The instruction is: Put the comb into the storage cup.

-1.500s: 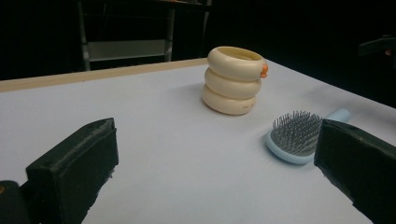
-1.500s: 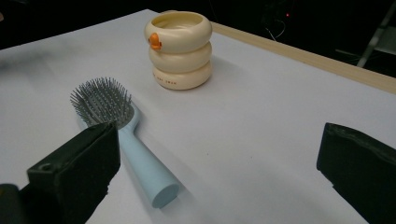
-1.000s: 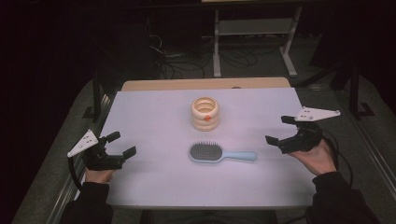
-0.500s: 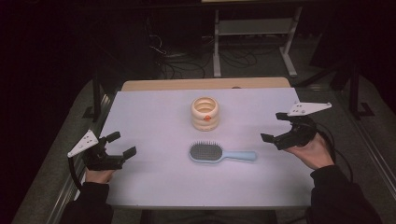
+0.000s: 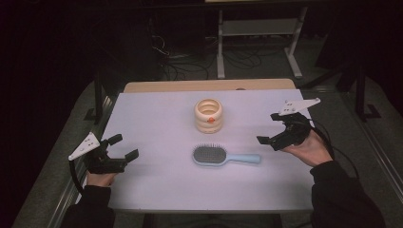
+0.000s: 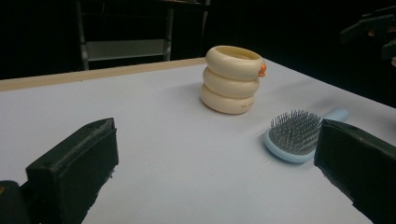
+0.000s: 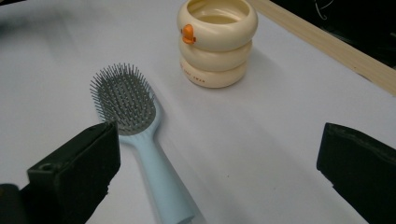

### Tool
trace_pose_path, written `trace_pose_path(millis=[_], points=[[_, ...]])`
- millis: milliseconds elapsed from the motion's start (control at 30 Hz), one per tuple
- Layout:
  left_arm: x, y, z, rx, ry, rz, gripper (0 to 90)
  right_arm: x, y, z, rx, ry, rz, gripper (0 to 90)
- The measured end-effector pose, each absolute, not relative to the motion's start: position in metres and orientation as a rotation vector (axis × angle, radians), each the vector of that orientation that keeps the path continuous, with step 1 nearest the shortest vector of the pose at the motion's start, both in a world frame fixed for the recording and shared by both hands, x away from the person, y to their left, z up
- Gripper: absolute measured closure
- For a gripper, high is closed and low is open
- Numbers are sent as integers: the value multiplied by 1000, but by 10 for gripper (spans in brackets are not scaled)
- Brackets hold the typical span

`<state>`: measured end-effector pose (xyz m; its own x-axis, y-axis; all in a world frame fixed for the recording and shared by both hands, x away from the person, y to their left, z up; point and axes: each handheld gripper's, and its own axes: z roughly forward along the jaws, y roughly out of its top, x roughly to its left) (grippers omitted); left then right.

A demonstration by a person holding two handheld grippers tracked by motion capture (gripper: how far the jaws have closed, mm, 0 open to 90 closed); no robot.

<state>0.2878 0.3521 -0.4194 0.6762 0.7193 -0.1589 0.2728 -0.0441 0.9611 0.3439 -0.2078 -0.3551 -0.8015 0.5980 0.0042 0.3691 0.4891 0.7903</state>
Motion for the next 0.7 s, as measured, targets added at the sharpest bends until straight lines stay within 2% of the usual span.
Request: trace_pose_path(millis=[700], points=[[288,352,-420,1625,825,437,0,358,-176,-366,743,2631,1084,0]])
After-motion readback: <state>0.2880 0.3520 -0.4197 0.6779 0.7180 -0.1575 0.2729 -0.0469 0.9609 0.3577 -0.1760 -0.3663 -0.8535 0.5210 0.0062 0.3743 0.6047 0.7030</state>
